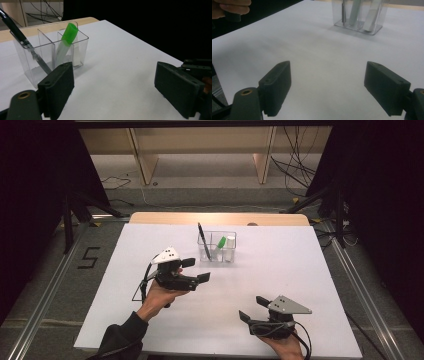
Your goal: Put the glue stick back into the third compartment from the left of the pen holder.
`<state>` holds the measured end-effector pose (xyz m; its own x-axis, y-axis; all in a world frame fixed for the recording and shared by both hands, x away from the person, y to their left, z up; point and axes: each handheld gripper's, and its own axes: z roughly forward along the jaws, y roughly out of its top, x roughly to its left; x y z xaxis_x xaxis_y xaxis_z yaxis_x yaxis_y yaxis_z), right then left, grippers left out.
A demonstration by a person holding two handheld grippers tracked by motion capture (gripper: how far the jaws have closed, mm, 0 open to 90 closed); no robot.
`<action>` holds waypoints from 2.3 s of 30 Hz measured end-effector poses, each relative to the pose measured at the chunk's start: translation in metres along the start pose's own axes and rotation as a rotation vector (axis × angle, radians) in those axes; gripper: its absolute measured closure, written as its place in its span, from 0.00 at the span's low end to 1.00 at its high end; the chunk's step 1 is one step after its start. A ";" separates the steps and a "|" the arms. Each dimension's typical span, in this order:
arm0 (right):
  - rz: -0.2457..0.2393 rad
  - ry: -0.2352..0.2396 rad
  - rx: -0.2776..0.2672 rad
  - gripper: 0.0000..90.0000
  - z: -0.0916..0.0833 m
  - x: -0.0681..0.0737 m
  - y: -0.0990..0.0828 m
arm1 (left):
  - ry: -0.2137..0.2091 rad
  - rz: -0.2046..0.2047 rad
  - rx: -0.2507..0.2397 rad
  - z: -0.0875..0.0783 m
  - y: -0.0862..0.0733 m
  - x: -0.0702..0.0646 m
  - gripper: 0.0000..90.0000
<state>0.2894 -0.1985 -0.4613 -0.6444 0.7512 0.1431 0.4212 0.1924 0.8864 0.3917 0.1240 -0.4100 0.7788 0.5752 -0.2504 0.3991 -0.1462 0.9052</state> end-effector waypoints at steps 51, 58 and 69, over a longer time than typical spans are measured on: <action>-0.033 -0.029 -0.017 0.25 -0.016 -0.002 -0.009 | 0.050 0.031 0.091 -0.057 -0.091 -0.017 0.16; -0.033 -0.029 -0.017 0.24 -0.016 -0.002 -0.010 | 0.063 0.023 0.090 -0.057 -0.092 -0.014 0.16; -0.033 -0.033 -0.019 0.24 -0.016 -0.003 -0.011 | 0.059 0.011 0.067 -0.059 -0.090 -0.012 0.16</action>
<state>0.2768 -0.2126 -0.4642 -0.6362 0.7650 0.0998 0.3878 0.2053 0.8986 0.3180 0.1775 -0.4684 0.7540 0.6196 -0.2181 0.4240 -0.2054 0.8821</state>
